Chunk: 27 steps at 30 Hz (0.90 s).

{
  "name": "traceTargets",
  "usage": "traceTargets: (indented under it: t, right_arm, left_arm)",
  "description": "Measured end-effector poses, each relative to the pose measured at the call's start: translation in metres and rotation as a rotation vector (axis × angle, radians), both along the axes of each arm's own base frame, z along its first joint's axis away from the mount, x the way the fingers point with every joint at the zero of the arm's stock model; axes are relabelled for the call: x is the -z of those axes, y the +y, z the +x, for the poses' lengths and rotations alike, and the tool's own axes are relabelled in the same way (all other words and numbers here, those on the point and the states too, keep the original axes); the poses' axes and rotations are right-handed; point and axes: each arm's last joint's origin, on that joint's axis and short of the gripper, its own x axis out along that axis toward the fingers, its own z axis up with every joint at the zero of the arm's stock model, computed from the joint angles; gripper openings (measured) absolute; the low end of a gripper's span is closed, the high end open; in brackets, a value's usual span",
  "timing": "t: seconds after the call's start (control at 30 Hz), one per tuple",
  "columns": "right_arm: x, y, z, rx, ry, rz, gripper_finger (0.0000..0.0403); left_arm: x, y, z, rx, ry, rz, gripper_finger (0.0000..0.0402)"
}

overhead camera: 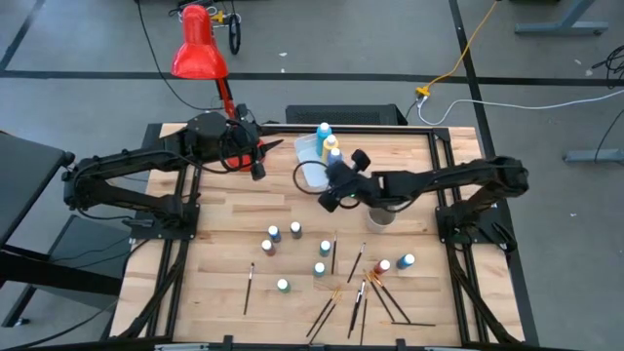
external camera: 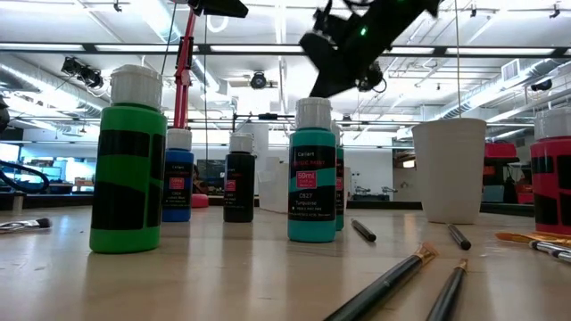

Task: Pick & Place Paint Supplies
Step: Put the small red paint bottle into the white bin

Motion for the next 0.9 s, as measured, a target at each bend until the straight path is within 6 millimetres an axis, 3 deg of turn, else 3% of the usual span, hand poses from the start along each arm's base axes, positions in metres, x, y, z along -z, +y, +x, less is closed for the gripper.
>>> traceTargets:
  t: [0.27,0.63,0.9]
  right_arm:
    - [-0.029,0.007,-0.027,-0.004,-0.019,0.018,0.0021]
    - [-0.012,0.012,-0.041,0.004,0.068,0.104,0.0020]
    - [-0.034,0.015,-0.061,-0.049,-0.031,0.131,0.0020]
  left_arm:
    - [0.000,0.000,0.000,0.001,0.000,0.000,0.0110]
    - [0.000,0.000,0.000,0.001,0.000,0.000,0.0110]
    - [0.000,0.000,0.000,0.001,0.000,0.000,0.0110]
